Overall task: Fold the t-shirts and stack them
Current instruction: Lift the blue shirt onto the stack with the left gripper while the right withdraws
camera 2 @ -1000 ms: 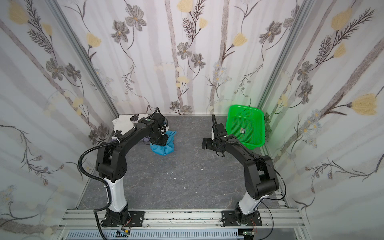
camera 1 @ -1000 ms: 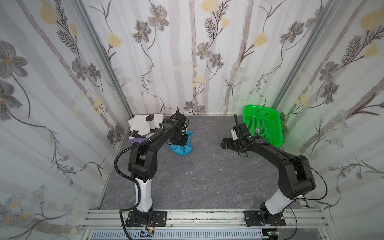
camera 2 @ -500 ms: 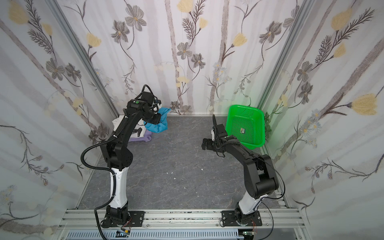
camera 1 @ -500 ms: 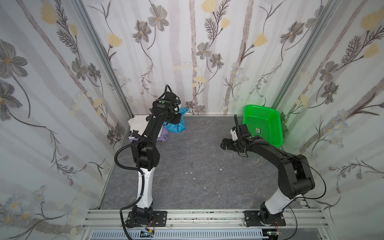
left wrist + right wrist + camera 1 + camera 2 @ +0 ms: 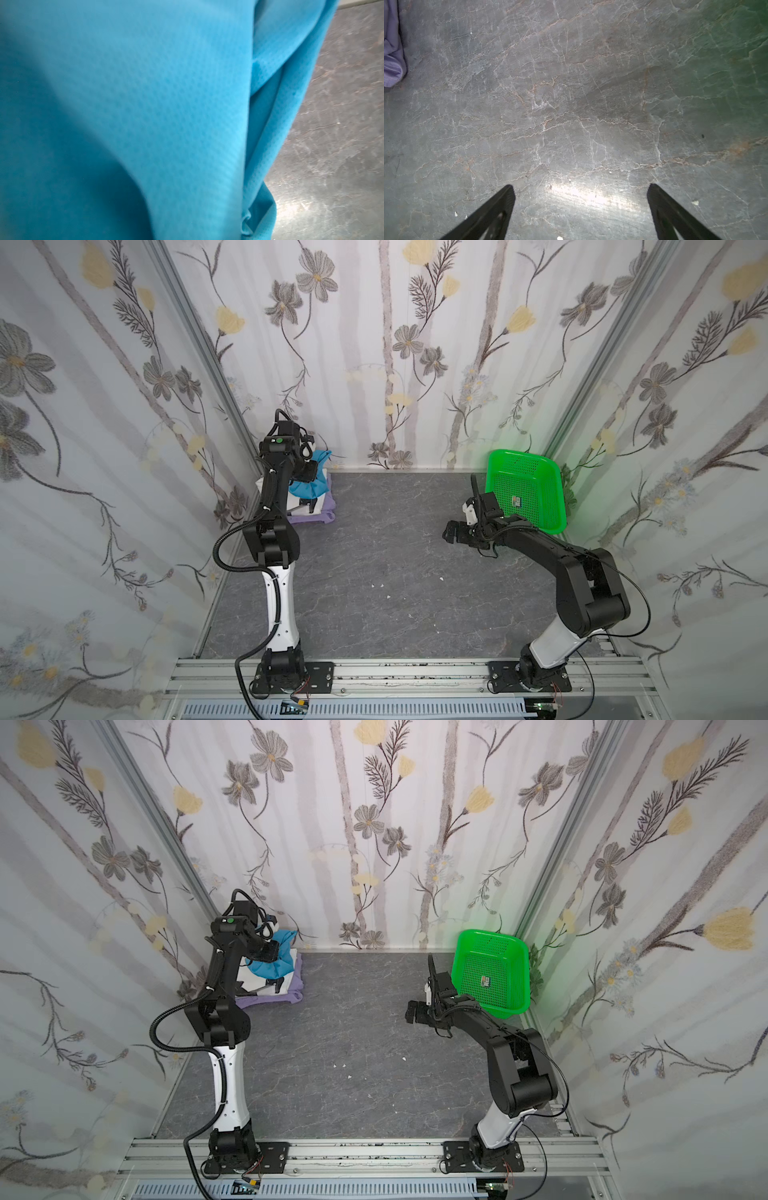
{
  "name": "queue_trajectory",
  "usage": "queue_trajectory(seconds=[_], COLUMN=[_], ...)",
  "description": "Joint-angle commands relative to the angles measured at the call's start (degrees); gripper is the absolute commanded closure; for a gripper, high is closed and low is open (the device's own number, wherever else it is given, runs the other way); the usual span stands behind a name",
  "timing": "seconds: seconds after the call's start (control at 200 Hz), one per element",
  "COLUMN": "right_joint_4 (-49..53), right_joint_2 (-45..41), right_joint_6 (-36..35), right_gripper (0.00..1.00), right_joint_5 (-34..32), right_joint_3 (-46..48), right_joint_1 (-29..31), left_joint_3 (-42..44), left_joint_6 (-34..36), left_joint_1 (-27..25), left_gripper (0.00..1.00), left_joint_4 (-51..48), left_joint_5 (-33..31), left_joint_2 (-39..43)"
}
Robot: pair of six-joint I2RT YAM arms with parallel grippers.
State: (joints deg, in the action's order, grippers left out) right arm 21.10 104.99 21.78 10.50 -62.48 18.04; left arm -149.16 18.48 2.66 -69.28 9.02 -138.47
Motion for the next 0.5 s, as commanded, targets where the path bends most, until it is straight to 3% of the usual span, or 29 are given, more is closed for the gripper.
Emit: queue_trajectory(seconds=[0.0, 0.095, 0.13, 0.15, 0.18, 0.195, 0.3, 0.35, 0.395, 0.495], right_joint_4=[-2.38, -2.22, -2.11, -1.95, -1.86, -1.77, -1.74, -1.77, -1.83, -1.70], right_joint_2=[0.56, 0.66, 0.68, 0.67, 0.69, 0.59, 0.35, 0.39, 0.52, 0.90], right_joint_6=[-0.16, -0.07, -0.07, -0.07, -0.06, 0.01, 0.26, 0.36, 0.44, 0.63], right_gripper=[0.00, 0.00, 0.00, 0.00, 0.00, 0.00, 0.00, 0.00, 0.00, 0.00], right_joint_5=[1.18, 1.19, 1.19, 1.10, 1.08, 1.02, 0.83, 0.82, 0.82, 0.89], right_joint_3=[-0.05, -0.18, -0.19, -0.27, -0.36, -0.34, -0.19, -0.05, -0.08, -0.66], right_joint_1=[0.14, 0.10, 0.10, 0.14, 0.21, 0.20, 0.40, 0.46, 0.70, 1.24], left_joint_3=[2.23, 2.98, 2.92, 2.84, 2.93, 2.84, 2.84, 3.01, 3.28, 4.05], left_joint_6=[2.50, 2.45, 2.44, 2.44, 2.21, 1.96, 1.26, 1.10, 0.97, -0.08], left_joint_1=[1.47, 2.77, 3.07, 3.25, 3.48, 3.62, 4.91, 5.58, 6.06, 7.29], left_gripper=[1.00, 1.00, 0.95, 0.88, 0.65, 0.58, 0.28, 0.20, 0.02, 0.00], left_joint_4=[2.48, 4.01, 4.23, 4.52, 5.24, 5.43, 6.47, 6.74, 7.15, 8.28], left_joint_5=[1.09, 3.05, 3.18, 3.16, 2.24, 1.63, -0.47, -0.58, -0.46, -1.09], left_joint_2=[-0.68, -1.70, -2.09, -2.27, -2.51, -2.48, -2.37, -2.11, -1.74, -0.77])
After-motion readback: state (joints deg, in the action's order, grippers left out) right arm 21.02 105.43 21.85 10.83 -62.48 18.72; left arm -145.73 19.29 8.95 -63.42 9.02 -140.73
